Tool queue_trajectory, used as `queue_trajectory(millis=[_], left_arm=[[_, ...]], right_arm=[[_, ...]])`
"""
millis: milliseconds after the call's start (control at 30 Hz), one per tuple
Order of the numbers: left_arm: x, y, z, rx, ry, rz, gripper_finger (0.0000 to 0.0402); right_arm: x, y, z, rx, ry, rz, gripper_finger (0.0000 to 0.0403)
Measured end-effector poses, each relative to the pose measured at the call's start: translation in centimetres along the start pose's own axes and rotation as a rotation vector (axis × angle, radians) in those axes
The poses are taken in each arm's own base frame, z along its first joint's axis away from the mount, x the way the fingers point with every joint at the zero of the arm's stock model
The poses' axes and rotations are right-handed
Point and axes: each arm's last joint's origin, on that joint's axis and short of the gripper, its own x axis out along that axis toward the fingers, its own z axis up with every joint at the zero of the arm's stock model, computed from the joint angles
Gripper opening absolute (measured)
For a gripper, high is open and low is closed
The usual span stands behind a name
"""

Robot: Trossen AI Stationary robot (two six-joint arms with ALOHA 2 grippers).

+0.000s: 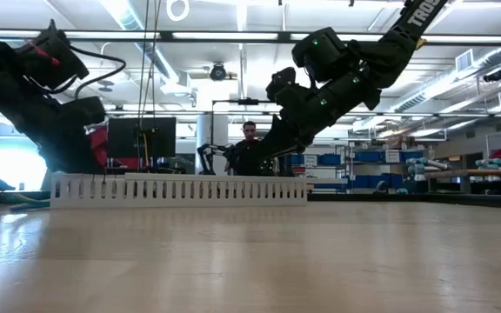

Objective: Ziptie cables
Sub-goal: Close the white cable duct

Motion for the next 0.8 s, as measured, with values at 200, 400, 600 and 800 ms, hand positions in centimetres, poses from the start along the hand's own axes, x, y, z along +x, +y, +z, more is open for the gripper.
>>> queue_trajectory(millis=[200,400,600,800], left_arm=[[1.5,-0.5,1.0,0.071,-0.061,-0.016,0.003],[3.2,-0.9,1.7,0.126,-0.104,-0.048,0.0012],[5.2,-1.3,2.2,0.15,-0.165,-0.081,0.0013],[7.2,-2.3,4.1,0.301,-0.221,-0.121,0.0013]], right_arm=[[0.0,0.0,0.0,0.0,-0.002,0.0,0.0],[0.0,0.0,0.5,-0.008,-0.053,0.0,0.0],[0.0,-0.1,0.9,-0.029,-0.092,-0.001,0.0],[-0.1,-0.3,1.0,-0.028,-0.102,-0.006,0.0]])
